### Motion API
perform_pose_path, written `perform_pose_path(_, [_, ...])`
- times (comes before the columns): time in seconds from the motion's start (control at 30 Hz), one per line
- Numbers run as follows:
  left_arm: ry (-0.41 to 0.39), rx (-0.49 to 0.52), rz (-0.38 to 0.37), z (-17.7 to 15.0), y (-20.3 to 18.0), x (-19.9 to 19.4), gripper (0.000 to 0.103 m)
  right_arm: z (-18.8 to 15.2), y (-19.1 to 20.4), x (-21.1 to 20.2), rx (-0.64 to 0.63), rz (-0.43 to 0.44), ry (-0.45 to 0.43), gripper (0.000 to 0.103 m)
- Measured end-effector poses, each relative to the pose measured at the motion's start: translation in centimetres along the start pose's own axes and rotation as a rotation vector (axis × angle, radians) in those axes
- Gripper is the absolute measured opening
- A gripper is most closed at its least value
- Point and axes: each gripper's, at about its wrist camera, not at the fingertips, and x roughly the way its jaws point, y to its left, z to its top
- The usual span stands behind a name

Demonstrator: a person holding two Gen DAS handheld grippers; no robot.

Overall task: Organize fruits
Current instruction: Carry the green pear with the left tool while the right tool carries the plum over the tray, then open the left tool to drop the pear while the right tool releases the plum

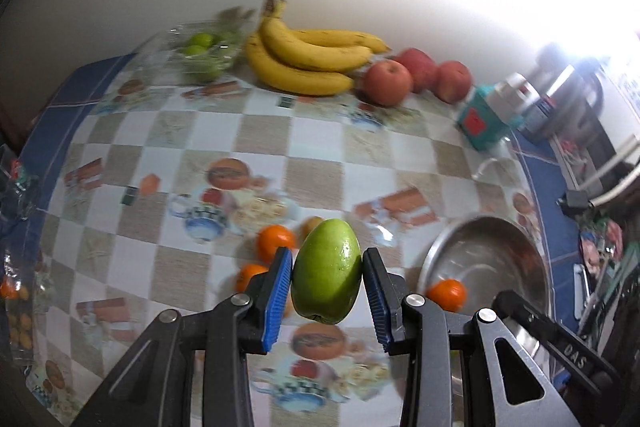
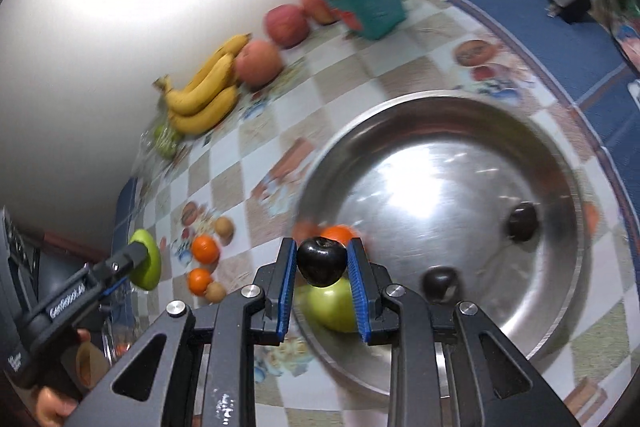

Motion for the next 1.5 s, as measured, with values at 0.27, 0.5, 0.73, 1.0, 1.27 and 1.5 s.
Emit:
perform_pose_path(0.27, [-0.003,0.147,-0.043,-1.4,-6.5,0.3,0.039,1.2,-4.4,-1.8,0.091,-0.025,-0.045,0.027])
perform_pose_path(0.5, [-0.029,0.269,-0.073,-2.4,-11.3,1.3,0.039,1.7,-6.6,-2.3,0.105,-0.068,-0.078,0.027])
perform_pose_path(0.73, [-0.057,0.341,-0.063,-2.9,-14.0,3.3,0.039,2.1,-7.4,-1.5,0.099,-0.07,-0.088,0.027])
perform_pose_path(1.0, [-0.039,0.382,-0.044,-3.1,-15.4,6.2,0.039,2.4,-7.9,-0.4,0.092,-0.101,-0.082,0.027])
perform_pose_path(1.27, [-0.013,0.381,-0.038,-3.3,-15.8,7.9,0.039,2.4,-8.7,0.3,0.111,-0.115,-0.067,0.027])
perform_pose_path(1.5, [-0.007,0.366,-0.049,-3.3,-15.7,8.0,0.039,2.3,-8.9,0.5,0.119,-0.124,-0.055,0.028])
